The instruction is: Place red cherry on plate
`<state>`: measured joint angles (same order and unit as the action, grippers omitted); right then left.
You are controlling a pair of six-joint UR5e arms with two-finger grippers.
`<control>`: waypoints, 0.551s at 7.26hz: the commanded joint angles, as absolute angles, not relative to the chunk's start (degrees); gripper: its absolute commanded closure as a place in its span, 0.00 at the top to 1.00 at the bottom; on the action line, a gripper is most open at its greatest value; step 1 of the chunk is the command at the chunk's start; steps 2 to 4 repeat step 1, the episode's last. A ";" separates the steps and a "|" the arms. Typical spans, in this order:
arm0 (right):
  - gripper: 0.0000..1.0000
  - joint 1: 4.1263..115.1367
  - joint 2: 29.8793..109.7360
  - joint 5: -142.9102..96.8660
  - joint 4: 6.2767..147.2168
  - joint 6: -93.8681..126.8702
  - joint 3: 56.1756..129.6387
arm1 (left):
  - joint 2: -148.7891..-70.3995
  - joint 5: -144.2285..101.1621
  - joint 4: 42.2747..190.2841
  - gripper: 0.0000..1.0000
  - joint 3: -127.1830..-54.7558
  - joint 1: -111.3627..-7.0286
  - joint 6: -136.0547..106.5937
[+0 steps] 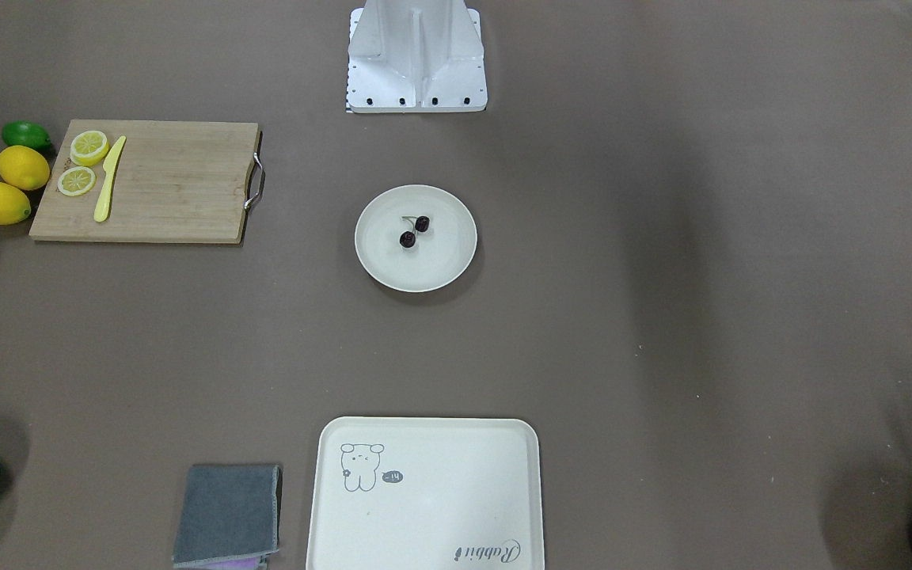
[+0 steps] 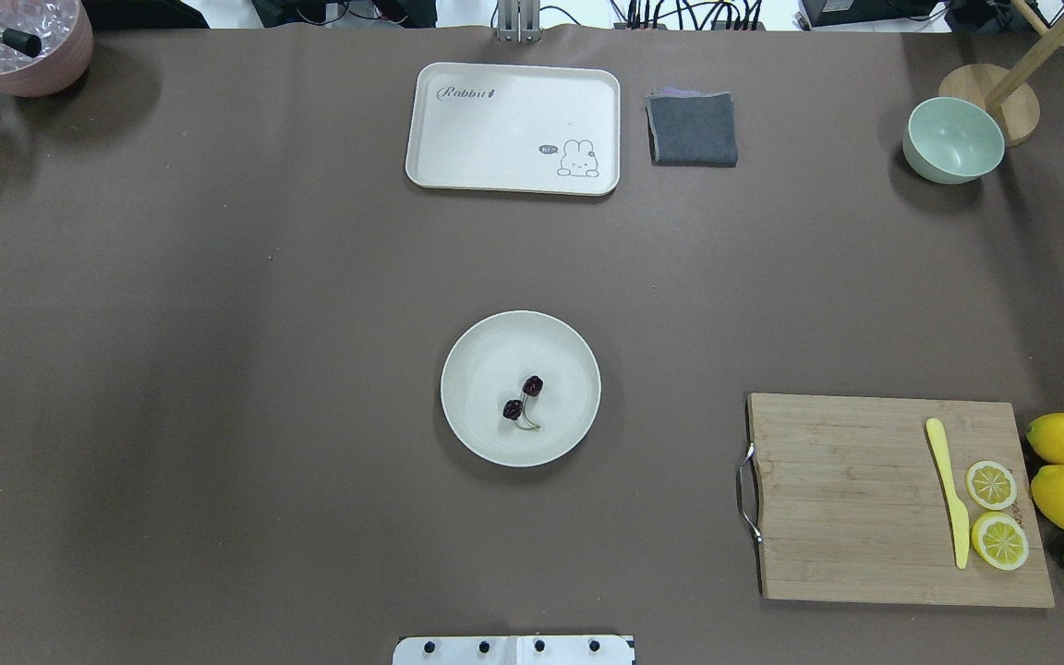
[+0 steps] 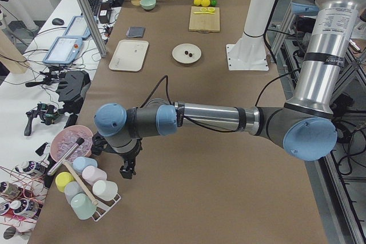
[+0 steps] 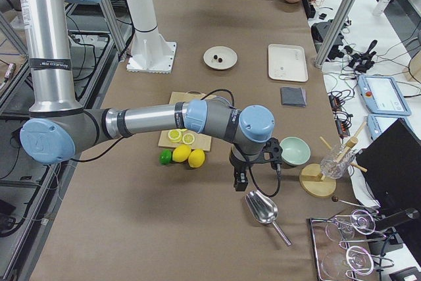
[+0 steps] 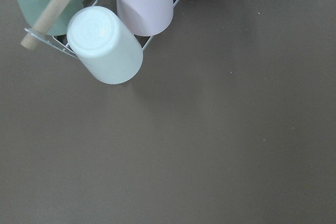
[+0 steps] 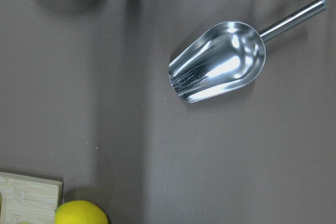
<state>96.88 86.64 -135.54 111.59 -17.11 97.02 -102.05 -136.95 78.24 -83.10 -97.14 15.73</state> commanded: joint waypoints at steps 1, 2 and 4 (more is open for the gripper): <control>1.00 97.73 87.63 -135.44 111.62 -17.14 97.65 | -101.08 -136.85 78.31 0.98 -84.72 -97.29 15.65; 1.00 97.73 87.63 -135.44 111.62 -17.14 97.65 | -101.08 -136.85 78.31 0.98 -84.72 -97.29 15.65; 1.00 97.73 87.63 -135.44 111.62 -17.14 97.65 | -101.08 -136.85 78.31 0.98 -84.72 -97.29 15.65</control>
